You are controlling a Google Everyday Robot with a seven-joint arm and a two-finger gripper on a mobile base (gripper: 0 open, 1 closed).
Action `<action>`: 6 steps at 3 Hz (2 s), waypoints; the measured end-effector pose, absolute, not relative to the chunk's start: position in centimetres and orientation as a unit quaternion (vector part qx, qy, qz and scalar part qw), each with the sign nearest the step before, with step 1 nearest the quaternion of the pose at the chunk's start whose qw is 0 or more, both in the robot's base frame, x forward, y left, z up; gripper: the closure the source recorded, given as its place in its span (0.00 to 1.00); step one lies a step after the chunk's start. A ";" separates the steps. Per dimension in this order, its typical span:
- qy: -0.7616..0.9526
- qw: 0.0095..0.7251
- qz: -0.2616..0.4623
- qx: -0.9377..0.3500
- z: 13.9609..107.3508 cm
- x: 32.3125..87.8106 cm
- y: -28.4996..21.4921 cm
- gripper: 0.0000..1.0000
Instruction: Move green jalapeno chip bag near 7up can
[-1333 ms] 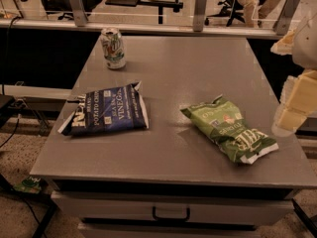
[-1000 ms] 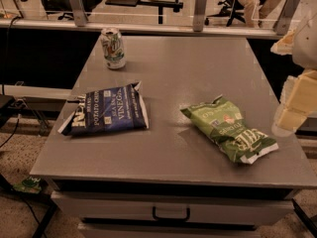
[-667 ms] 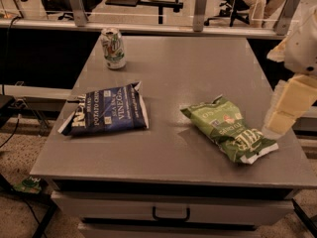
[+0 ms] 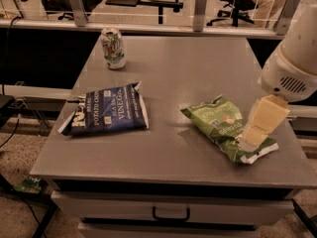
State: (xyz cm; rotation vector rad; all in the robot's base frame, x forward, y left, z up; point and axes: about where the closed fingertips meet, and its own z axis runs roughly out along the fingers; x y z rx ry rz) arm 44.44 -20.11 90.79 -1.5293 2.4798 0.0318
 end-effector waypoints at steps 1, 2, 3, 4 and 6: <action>0.859 0.095 0.024 -0.502 88.2 44.2 -19.8 0.00; 0.862 0.096 0.029 -0.497 86.2 44.2 -19.6 0.00; 0.864 0.089 0.030 -0.495 85.0 44.4 -18.9 0.25; 0.864 0.087 0.031 -0.495 85.0 44.5 -18.6 0.47; 0.844 0.119 0.002 -0.523 88.0 48.2 -17.0 0.99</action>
Offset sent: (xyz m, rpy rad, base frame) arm -0.0007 0.0071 -0.0685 0.0295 0.0507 -0.0724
